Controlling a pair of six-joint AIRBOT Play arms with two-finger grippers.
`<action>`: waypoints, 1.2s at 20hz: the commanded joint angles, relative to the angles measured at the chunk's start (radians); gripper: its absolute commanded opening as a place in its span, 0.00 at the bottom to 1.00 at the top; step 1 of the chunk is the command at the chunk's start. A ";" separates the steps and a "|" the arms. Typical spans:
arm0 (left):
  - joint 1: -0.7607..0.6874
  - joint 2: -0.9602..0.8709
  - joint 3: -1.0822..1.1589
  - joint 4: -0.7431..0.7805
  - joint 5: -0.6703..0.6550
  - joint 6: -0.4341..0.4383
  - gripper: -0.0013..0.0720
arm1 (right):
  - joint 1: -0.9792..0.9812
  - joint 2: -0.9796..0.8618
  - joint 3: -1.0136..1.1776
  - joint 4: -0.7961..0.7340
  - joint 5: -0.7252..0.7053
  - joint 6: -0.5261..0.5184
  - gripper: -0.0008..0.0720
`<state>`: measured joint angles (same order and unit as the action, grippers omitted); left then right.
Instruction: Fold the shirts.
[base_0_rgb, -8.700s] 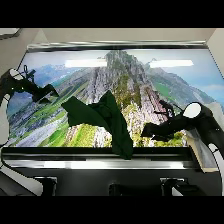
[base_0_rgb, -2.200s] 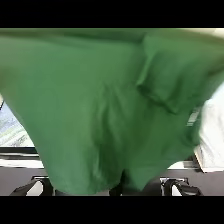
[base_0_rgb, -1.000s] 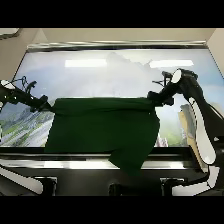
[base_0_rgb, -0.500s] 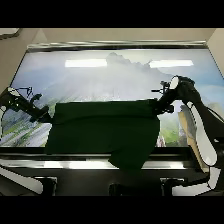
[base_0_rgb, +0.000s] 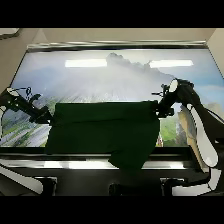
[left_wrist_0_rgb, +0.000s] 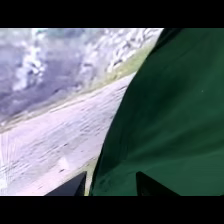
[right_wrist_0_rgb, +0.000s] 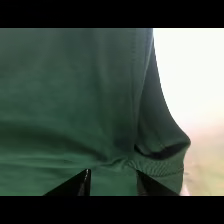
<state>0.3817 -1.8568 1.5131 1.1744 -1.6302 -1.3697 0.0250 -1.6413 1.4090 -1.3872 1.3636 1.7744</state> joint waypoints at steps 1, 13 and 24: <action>0.021 0.040 0.013 0.002 -0.044 -0.033 0.56 | -0.029 0.047 0.007 -0.010 0.079 -0.046 0.56; 0.232 0.467 -0.751 0.108 0.163 0.073 0.56 | -0.138 0.401 -0.505 0.117 0.051 -0.175 0.56; 0.234 0.467 -0.779 -0.030 0.267 0.099 0.05 | -0.138 0.510 -0.634 0.152 0.055 -0.193 0.60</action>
<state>0.6151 -1.3918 0.7387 1.1744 -1.3861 -1.2915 -0.1127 -1.1759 0.8478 -1.2621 1.4322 1.5894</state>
